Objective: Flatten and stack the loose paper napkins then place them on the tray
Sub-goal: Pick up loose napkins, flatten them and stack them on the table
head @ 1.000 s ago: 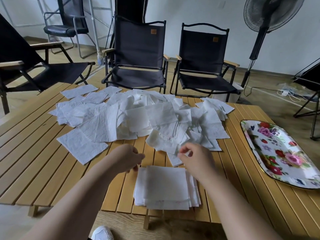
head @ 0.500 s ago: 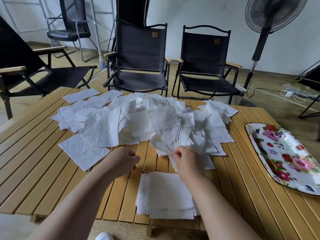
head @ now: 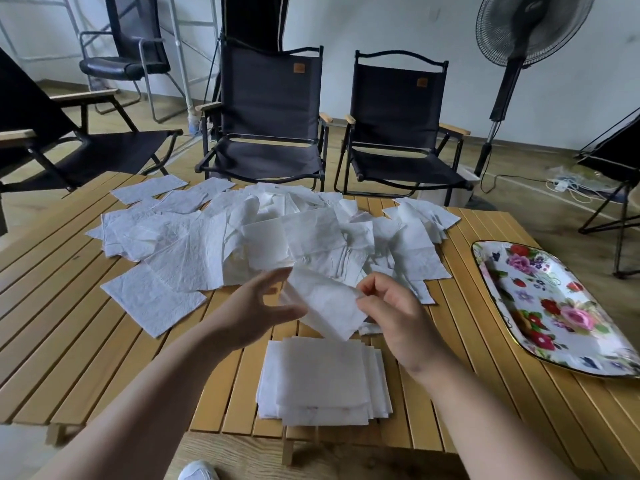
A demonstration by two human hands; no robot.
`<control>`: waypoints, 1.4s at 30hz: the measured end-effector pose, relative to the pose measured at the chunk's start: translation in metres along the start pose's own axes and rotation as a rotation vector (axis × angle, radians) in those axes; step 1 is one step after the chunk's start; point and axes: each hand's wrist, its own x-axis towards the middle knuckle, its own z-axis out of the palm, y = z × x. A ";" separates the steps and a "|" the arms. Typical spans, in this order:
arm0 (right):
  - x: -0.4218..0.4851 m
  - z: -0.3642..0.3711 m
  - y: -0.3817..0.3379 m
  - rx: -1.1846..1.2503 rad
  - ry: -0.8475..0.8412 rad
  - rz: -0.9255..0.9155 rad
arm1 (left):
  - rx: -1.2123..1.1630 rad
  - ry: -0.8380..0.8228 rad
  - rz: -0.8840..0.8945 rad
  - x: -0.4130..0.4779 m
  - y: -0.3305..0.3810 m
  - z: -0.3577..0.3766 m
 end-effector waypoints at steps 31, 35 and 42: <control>-0.005 -0.003 0.008 -0.417 0.233 -0.012 | -0.076 0.136 0.117 -0.014 0.015 0.005; -0.001 -0.009 0.006 -0.338 0.174 0.003 | 0.057 0.136 0.176 -0.014 0.014 0.001; -0.007 -0.015 0.004 -0.261 -0.039 0.268 | 0.119 -0.215 0.029 -0.021 0.012 -0.008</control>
